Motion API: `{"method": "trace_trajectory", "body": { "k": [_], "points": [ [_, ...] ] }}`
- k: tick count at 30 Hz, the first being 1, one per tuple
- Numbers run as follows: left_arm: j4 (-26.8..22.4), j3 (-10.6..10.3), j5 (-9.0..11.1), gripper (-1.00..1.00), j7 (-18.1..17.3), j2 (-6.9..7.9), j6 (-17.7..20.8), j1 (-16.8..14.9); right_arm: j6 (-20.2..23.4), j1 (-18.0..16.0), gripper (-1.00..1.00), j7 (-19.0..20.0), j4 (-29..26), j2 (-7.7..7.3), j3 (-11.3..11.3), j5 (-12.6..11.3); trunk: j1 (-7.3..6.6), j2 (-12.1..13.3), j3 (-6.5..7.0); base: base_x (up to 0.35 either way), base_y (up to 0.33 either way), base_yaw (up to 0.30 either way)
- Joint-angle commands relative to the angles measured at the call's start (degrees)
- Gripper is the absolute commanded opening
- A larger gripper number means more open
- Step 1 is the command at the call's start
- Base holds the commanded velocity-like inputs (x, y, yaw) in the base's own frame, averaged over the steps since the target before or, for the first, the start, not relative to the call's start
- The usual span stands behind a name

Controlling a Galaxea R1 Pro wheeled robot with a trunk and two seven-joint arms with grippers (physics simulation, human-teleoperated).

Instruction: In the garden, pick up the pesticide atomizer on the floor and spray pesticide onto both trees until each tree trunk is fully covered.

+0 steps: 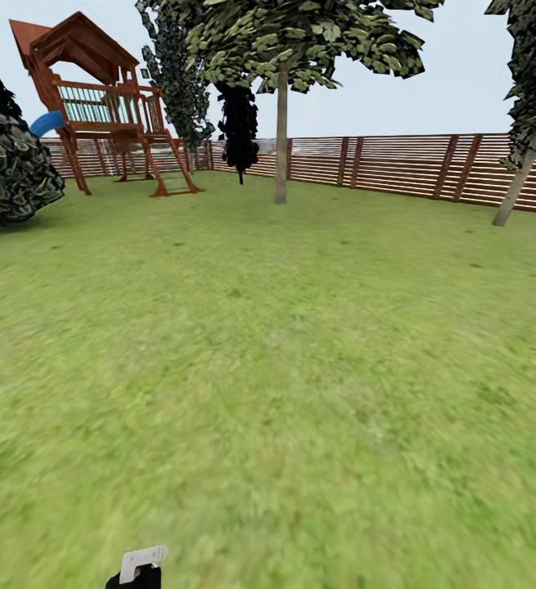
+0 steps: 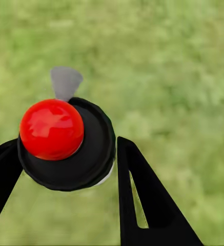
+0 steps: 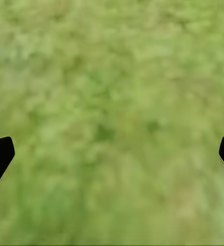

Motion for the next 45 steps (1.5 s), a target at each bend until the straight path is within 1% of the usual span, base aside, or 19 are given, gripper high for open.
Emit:
{"method": "trace_trajectory", "body": {
  "k": [1, 45],
  "points": [
    [0.0, 0.0, 0.0, -1.00, 0.0, 0.00, 0.0, 0.0, 0.0, 0.0, 1.00, 0.0, 0.0, 0.00, 0.0, 0.0, 0.00, 0.0, 0.00, 0.340, 0.000, 0.000],
    [-0.1, 0.0, 0.1, -1.00, 0.0, 0.01, 0.0, 0.0, 0.0, 0.0, 1.00, 0.0, 0.0, 0.06, 0.0, 0.0, 0.00, 0.0, 0.00, 0.340, 0.000, 0.000]
  ]
}}
